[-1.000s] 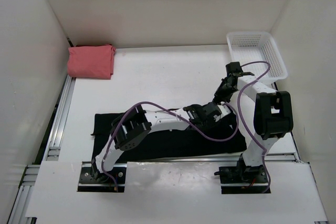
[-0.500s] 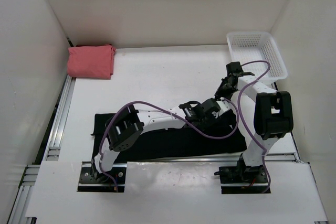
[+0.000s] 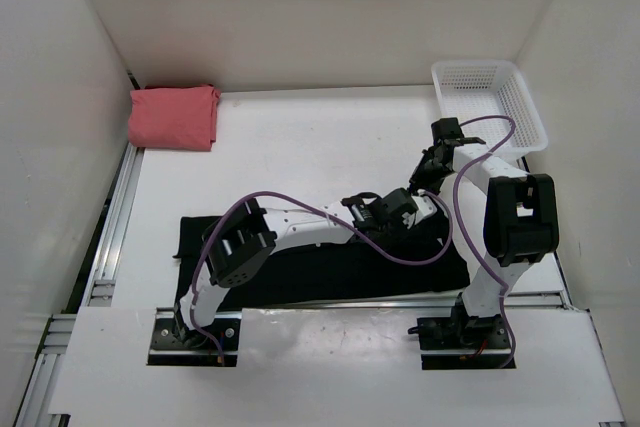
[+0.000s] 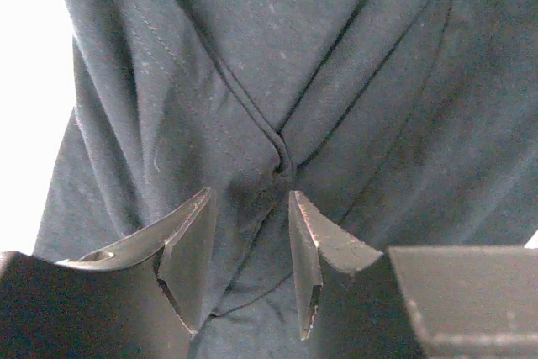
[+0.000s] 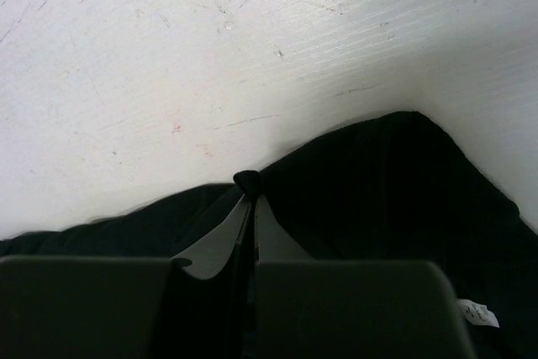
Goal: Fold and stack the t-shirts
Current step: Fold the other side of the tshirt into a rectangle
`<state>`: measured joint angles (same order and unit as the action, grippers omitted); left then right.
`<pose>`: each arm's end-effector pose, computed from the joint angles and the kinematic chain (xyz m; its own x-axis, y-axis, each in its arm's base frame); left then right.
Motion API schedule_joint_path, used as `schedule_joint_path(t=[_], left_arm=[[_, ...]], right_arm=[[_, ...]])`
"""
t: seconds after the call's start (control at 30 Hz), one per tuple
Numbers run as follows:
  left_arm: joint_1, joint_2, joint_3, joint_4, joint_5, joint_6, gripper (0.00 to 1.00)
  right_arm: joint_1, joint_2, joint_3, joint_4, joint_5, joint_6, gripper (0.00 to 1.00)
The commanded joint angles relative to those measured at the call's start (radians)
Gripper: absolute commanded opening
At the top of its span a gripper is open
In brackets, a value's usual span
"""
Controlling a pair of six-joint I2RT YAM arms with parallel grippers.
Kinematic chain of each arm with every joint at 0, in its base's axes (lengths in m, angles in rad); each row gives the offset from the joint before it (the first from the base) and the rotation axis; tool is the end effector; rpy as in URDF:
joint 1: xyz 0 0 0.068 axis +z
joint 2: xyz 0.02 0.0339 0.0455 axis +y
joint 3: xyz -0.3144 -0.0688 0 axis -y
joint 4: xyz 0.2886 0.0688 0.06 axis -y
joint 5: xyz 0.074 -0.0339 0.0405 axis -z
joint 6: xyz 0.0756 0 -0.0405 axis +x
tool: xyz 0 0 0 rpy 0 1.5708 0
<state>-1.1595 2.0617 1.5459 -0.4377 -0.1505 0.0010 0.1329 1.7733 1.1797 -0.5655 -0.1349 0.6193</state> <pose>0.2243 -0.4858 0.1793 -0.3251 0.7479 -0.5787 0.8719 0.4741 0.1228 0.4106 0.0652 0.1733 -0.8468 0.4671 -0.2543 0.3769 0.8645 0.3326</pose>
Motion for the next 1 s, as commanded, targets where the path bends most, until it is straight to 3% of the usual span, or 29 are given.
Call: schedule_joint_path(t=[0.0, 0.2, 0.3, 0.33, 0.4, 0.6, 0.73, 0.97], left_arm=[[0.003, -0.011, 0.031, -0.016, 0.035, -0.001, 0.51], [0.012, 0.041, 0.088, -0.016, 0.023, -0.001, 0.43], [0.021, 0.041, 0.088, -0.025, 0.023, -0.001, 0.3], [0.021, 0.041, 0.088, -0.026, 0.023, -0.001, 0.19], [0.021, 0.032, 0.088, -0.026, 0.023, -0.001, 0.1], [0.021, -0.003, 0.069, -0.035, 0.032, -0.001, 0.1], [0.021, -0.014, 0.051, -0.035, 0.032, -0.001, 0.44], [0.04, 0.004, 0.077, -0.044, 0.023, -0.001, 0.32]], right_arm=[[-0.006, -0.043, 0.006, 0.016, -0.008, -0.018, 0.0], [-0.006, -0.043, -0.003, 0.016, -0.008, -0.018, 0.0], [-0.006, -0.043, -0.003, 0.016, -0.008, -0.018, 0.0], [-0.006, -0.052, -0.003, 0.016, -0.008, -0.018, 0.0], [-0.006, -0.052, -0.003, 0.016, -0.008, -0.018, 0.0], [-0.006, -0.052, -0.003, 0.016, -0.017, -0.018, 0.0], [-0.006, -0.052, -0.003, 0.016, -0.017, -0.027, 0.0], [-0.006, -0.052, -0.003, 0.016, -0.008, -0.027, 0.0]])
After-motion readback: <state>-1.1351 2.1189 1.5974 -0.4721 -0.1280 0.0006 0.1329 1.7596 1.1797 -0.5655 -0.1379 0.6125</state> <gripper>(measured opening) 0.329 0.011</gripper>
